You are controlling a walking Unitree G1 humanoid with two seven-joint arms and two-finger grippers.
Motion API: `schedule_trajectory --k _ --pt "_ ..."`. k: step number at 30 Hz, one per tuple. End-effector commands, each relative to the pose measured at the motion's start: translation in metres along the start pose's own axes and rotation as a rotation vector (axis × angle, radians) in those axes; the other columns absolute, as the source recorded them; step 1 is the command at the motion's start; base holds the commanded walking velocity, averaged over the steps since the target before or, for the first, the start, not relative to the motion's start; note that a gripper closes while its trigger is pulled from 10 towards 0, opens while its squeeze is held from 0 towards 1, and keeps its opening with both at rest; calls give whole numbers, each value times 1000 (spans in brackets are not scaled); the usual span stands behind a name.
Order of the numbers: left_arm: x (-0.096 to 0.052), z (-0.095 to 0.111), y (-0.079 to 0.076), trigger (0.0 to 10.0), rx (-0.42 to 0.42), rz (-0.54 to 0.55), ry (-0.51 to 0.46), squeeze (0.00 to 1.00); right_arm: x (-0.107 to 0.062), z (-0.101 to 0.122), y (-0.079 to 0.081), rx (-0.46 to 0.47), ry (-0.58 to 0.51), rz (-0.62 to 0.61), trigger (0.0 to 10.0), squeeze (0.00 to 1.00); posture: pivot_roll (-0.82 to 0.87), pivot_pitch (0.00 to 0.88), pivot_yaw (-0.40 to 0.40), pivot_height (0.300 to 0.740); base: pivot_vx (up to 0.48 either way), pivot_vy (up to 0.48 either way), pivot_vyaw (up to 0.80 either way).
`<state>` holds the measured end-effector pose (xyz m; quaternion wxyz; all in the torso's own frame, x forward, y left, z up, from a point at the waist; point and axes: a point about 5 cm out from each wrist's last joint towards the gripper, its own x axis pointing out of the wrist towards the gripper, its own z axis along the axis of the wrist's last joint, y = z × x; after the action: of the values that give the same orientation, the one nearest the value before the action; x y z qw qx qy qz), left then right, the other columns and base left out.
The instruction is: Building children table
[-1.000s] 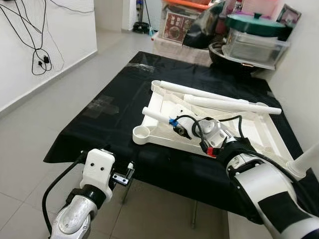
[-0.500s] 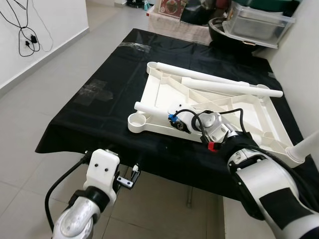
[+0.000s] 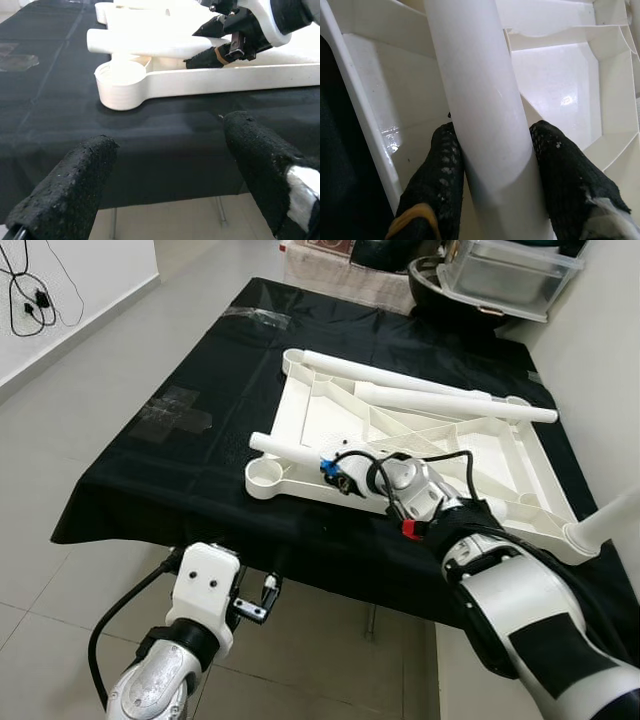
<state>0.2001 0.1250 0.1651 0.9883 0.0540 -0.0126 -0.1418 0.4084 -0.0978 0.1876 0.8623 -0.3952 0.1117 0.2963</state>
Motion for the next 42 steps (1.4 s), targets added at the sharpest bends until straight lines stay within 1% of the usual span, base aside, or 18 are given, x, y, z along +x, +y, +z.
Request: schedule_trajectory --k 1,5,9,11,12,13,16,18,23,25,26,28,29,31,32,34,37,42 --pt "0 -2 -2 10000 -6 -1 18 0 2 -14 12 110 1 51 0 0 37 186 -193 740 0 0 0" --pt "2 -2 -1 10000 -1 -4 17 0 -2 -8 5 105 -75 63 0 0 35 177 -189 740 0 0 0" --pt "3 -3 -1 10000 0 -4 17 0 -3 -8 4 103 -80 58 0 0 34 172 -187 740 0 0 0" --pt "7 -3 1 10000 5 -3 9 0 -20 18 -36 65 -226 -56 0 0 25 133 -172 740 0 0 0" --pt "7 -3 1 10000 5 -3 9 0 -20 18 -36 65 -226 -56 0 0 25 133 -172 740 0 0 0" --pt "11 -4 2 10000 10 -3 4 0 -40 41 -68 42 -347 -158 0 0 20 121 -165 740 0 0 0" --pt "13 -4 2 10000 11 -4 3 0 -45 48 -76 44 -378 -184 0 0 20 121 -165 740 0 0 0" --pt "18 -3 3 10000 13 -10 -12 0 -67 67 -104 64 -483 -309 0 0 18 91 -153 740 0 0 0" --pt "23 -2 3 10000 16 -14 -25 0 -89 82 -127 115 -579 -415 0 0 18 58 -145 740 0 0 0" --pt "28 -1 6 10000 26 -17 -41 0 -101 93 -139 235 -669 -442 0 0 15 30 -141 740 0 0 0" --pt "28 -1 6 10000 26 -17 -41 0 -101 93 -139 235 -669 -442 0 0 15 30 -141 740 0 0 0" --pt "34 2 10 10000 35 -14 -66 0 -104 100 -140 396 -756 -420 0 0 21 0 -139 740 0 0 0" --pt "34 2 10 10000 35 -14 -66 0 -104 100 -140 396 -756 -420 0 0 21 0 -139 740 0 0 0" --pt "40 5 15 10000 33 -14 -91 0 -102 102 -138 553 -817 -395 0 0 24 0 -137 740 0 0 0" --pt "40 5 15 10000 33 -14 -91 0 -102 102 -138 553 -817 -395 0 0 24 0 -137 740 0 0 0" --pt "45 9 20 10000 26 -29 -123 0 -98 104 -129 725 -908 -344 0 0 26 0 -130 740 0 0 0" --pt "48 13 24 10000 3 -41 -141 0 -96 105 -120 764 -949 -313 0 0 31 0 -123 740 0 0 0" --pt "58 18 34 10000 -31 -72 -163 0 -84 106 -82 740 -969 -222 0 0 40 0 -108 740 0 0 0"
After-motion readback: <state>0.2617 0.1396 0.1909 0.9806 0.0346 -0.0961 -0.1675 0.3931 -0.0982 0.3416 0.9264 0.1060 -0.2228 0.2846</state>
